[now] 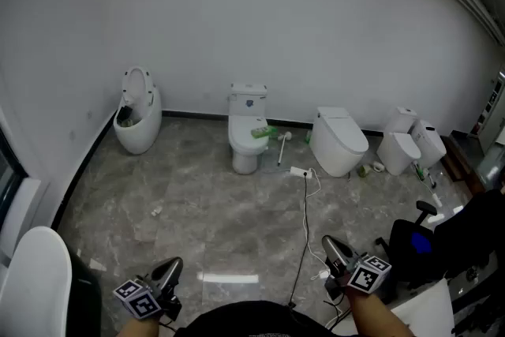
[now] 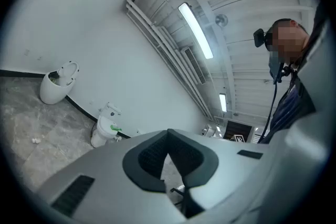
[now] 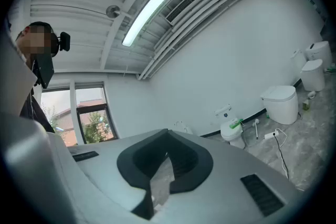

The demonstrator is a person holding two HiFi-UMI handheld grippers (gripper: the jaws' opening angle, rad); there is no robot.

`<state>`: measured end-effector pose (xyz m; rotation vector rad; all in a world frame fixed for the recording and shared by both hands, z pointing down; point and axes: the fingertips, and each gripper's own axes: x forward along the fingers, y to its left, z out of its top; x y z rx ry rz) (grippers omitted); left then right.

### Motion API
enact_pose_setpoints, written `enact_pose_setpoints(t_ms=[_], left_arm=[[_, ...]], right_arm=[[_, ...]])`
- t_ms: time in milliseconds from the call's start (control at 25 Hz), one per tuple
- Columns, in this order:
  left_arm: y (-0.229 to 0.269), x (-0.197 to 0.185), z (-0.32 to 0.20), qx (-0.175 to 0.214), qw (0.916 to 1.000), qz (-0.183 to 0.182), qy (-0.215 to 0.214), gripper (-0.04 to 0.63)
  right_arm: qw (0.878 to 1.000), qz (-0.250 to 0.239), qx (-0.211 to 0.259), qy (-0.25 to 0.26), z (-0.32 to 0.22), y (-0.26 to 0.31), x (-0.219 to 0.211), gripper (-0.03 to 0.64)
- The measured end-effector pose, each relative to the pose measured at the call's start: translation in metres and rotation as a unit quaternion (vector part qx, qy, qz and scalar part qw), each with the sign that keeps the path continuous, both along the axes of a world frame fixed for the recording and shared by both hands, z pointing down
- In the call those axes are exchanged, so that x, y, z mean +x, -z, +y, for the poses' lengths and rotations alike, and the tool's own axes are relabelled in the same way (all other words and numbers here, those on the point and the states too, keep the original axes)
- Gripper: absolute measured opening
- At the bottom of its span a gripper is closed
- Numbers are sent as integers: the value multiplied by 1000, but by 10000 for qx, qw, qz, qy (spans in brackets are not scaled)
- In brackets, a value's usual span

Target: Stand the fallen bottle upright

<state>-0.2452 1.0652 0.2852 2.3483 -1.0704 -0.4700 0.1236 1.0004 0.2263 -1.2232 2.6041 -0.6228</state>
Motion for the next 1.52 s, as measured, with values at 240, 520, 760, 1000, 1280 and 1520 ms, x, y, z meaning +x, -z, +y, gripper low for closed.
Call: enact_pose_setpoints(t_ms=[240,520,760,1000,1280,1520], left_arm=[[-4,-54,-14,-2,10000,-11,6,18],[-10,-78,-49,89,9997,-211,38,18],[0,-25,-96,158,9987,-487,71,18],[19,62,-160,214,9957,-852,282,18],[28,150,-233,220,9941,-964,450,18],[26,190,-286,124,9935,-1097,284,18]], right_arm=[[9999,33,79,-96,-17,7,-45,14],[9996,140,171,-186,-49,11,-55,14],[9991,243,288,-214,-92,4,1,14],[9983,505,269,114,-158,-1,75,14],[9954,789,317,451,-237,2,141,14],[9945,829,287,576,-294,0,155,14]])
